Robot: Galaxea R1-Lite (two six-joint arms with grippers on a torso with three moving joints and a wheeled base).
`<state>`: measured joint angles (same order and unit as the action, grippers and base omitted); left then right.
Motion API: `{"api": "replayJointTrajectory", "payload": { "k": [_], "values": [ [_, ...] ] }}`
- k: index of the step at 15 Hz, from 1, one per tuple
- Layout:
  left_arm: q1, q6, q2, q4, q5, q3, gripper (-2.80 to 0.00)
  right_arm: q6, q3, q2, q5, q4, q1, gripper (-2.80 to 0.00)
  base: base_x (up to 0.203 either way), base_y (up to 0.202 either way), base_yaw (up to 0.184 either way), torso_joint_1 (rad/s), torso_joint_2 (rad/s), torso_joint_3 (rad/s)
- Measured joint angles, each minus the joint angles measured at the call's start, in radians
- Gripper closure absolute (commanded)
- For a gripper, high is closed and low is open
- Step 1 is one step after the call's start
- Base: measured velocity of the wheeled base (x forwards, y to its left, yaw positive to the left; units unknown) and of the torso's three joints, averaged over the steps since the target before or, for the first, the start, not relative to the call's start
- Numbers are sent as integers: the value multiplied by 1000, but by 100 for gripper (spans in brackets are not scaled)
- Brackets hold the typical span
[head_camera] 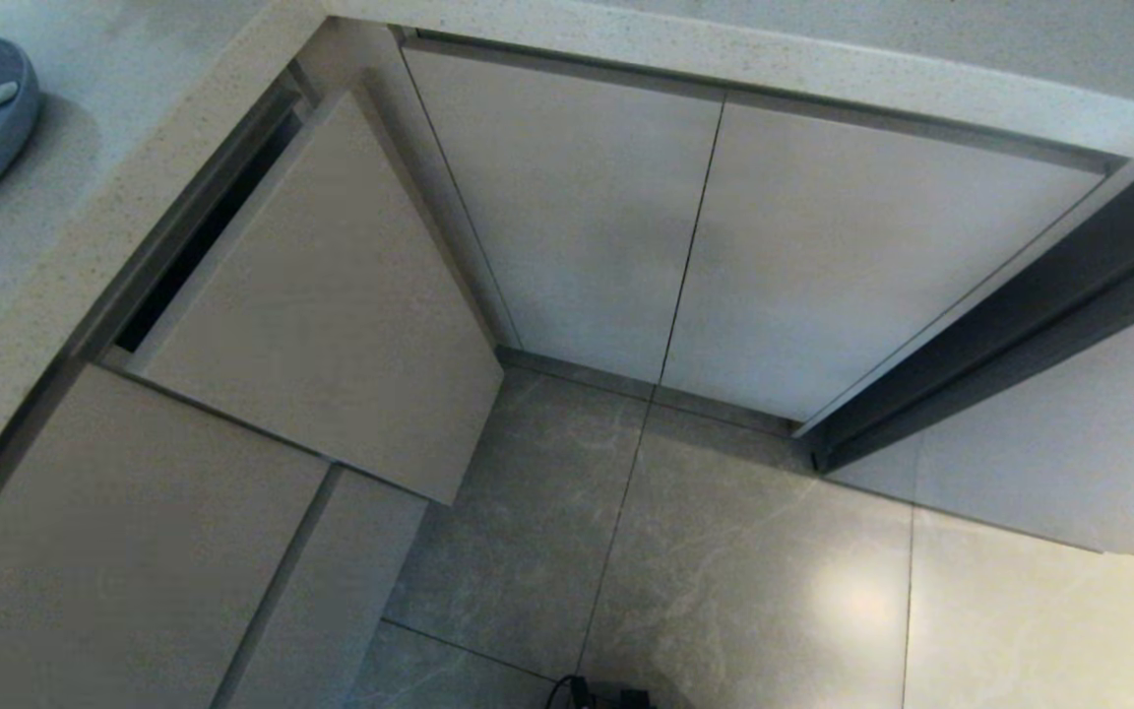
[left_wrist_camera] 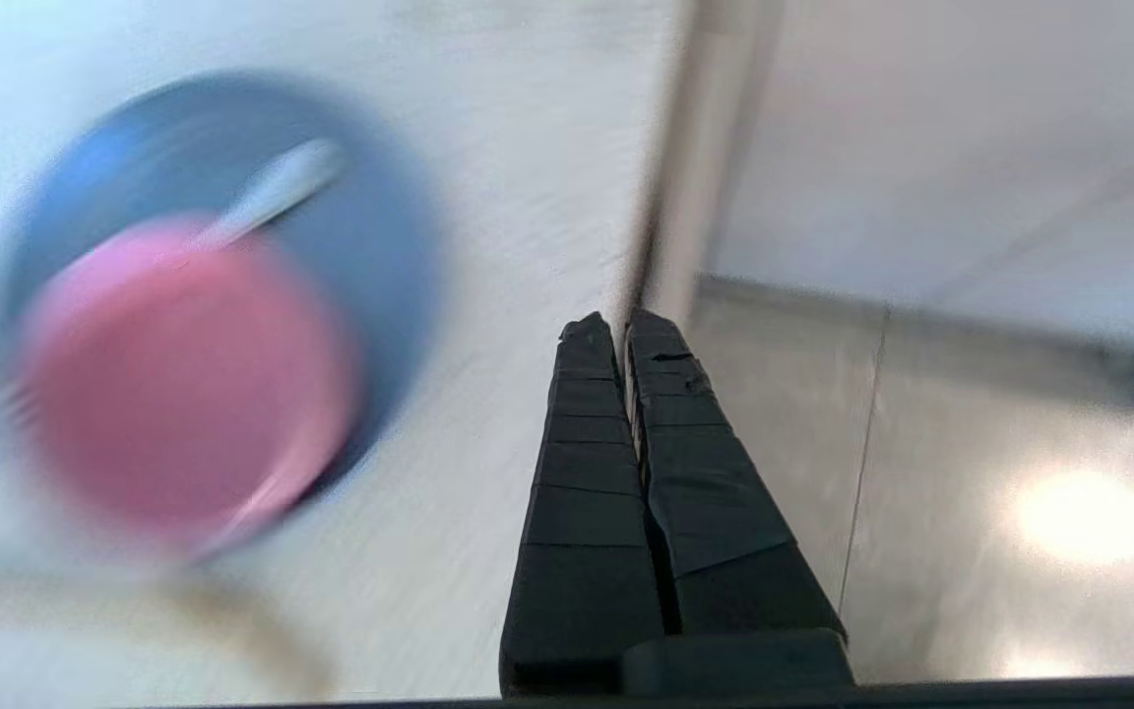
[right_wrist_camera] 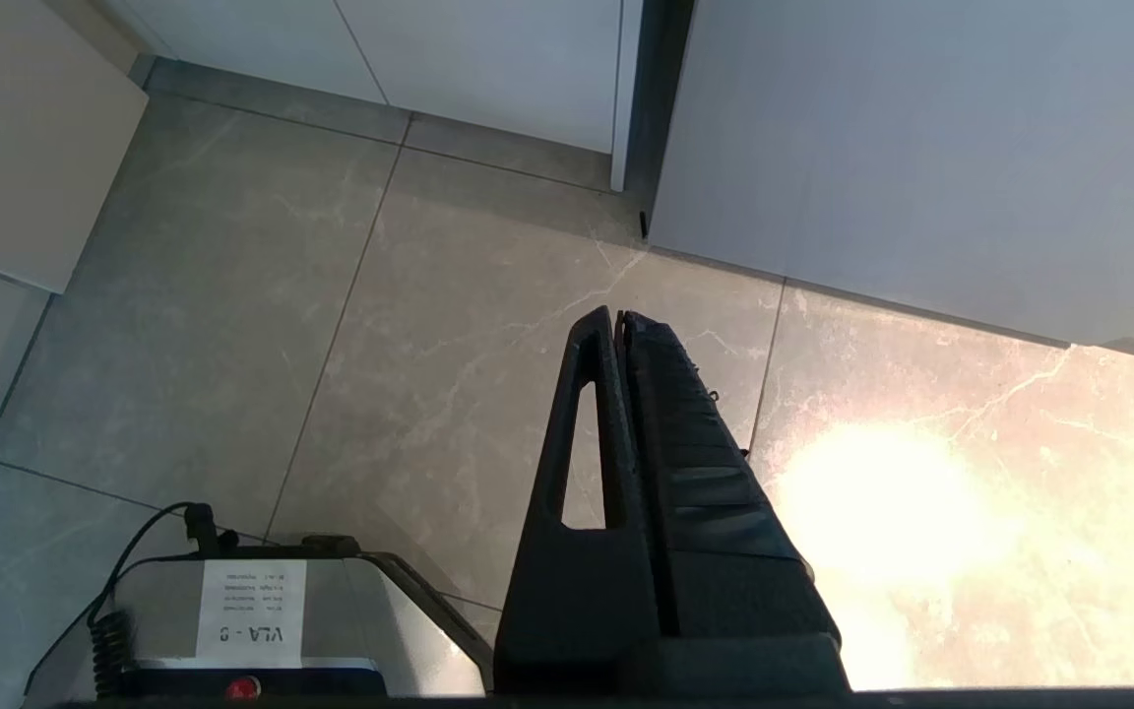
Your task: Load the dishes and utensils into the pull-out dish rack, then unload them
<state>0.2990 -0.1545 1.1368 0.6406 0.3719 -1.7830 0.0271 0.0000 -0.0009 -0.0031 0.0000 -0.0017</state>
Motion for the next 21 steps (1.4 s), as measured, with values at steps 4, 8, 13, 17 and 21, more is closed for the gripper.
{"api": "replayJointTrajectory", "payload": {
  "k": [4,8,13,17,21],
  "values": [
    [-130,15,-263,-135,-52,330,0,0,0,0,0,0,0,0,0,0,0,0,0,0],
    [-208,20,-549,-282,-135,695,0,0,0,0,0,0,0,0,0,0,0,0,0,0],
    [-250,20,-810,-358,-224,1033,0,0,0,0,0,0,0,0,0,0,0,0,0,0],
    [-294,54,-963,-393,-301,1272,0,0,0,0,0,0,0,0,0,0,0,0,0,0],
    [-300,80,-1083,-507,-317,1487,0,0,0,0,0,0,0,0,0,0,0,0,0,0]
  ]
}}
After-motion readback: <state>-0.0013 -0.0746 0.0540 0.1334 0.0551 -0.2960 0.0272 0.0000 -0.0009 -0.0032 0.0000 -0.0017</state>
